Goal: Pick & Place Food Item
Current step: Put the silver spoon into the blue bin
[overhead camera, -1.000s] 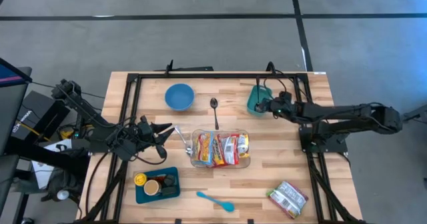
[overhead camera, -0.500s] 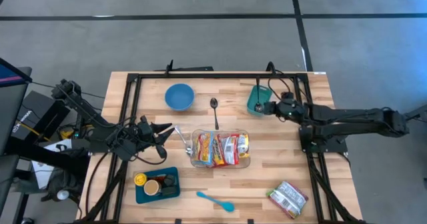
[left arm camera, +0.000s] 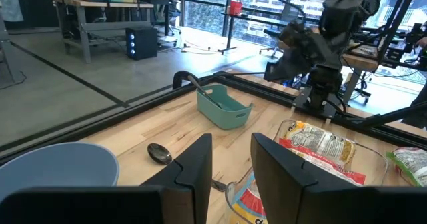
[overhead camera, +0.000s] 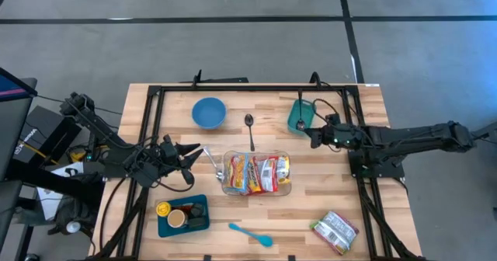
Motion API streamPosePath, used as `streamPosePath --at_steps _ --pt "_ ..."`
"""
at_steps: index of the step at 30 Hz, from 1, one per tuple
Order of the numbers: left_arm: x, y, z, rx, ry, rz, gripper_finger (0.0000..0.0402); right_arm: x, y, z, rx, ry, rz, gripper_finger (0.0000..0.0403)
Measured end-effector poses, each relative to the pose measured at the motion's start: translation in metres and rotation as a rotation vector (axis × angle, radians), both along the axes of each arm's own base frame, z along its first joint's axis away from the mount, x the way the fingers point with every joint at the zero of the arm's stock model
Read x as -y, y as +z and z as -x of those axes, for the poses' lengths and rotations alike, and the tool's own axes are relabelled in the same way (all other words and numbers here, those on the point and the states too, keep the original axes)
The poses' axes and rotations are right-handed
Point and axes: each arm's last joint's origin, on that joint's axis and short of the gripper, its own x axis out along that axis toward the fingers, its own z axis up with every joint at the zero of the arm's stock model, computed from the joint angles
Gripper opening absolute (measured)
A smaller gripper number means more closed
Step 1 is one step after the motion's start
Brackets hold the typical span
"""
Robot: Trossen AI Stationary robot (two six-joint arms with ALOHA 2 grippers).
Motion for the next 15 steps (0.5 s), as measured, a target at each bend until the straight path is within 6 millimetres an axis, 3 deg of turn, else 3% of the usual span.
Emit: streamPosePath --at_steps 7,15 --pt "0.000 0.001 0.000 0.022 0.002 0.028 0.0099 -0.018 0.002 0.001 -0.006 0.140 0.046 0.0082" --pt "0.001 0.010 -0.002 0.147 0.005 0.151 0.0099 -0.031 0.003 0.003 -0.012 0.163 0.122 0.0082"
